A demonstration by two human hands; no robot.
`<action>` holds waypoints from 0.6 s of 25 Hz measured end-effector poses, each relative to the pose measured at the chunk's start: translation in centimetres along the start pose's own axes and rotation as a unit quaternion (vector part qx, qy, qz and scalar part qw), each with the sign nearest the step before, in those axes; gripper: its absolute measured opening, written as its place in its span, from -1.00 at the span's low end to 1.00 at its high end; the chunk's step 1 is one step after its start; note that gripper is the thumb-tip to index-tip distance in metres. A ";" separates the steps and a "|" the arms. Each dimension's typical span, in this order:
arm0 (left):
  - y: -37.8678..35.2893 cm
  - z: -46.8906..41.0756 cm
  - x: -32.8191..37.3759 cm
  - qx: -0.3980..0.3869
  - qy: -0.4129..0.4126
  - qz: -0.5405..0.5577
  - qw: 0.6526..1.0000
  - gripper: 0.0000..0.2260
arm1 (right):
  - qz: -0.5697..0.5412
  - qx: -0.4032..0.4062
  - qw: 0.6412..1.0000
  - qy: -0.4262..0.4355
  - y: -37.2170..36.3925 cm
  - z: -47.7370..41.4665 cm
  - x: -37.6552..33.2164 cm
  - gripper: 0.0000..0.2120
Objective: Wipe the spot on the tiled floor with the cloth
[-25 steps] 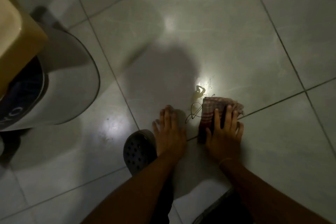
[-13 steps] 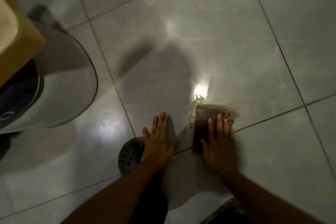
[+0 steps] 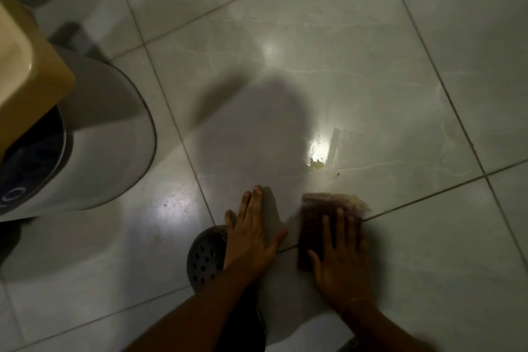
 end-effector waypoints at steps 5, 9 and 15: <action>0.0 0.1 0.0 0.001 -0.008 -0.048 0.999 -0.15 | -0.023 0.046 0.986 -0.158 5.9 -6.5 8.4 -0.19; 0.1 0.1 -0.1 0.006 -0.001 -0.022 1.000 -0.16 | -0.071 0.104 0.977 -0.170 9.8 -14.3 3.9 -0.17; 1.6 0.1 0.0 0.032 0.008 0.055 0.998 -0.21 | -0.014 0.033 0.996 0.081 -1.2 -1.2 -4.3 -0.15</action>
Point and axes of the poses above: each hand's wrist, its own z-axis away from the middle knuckle, its own y-axis out of the back of the hand, x = y × z, the point moved 10 cm from there along -z, towards the middle knuckle, and after that the axes turned 4 degrees about -x, right-handed, at the moved point
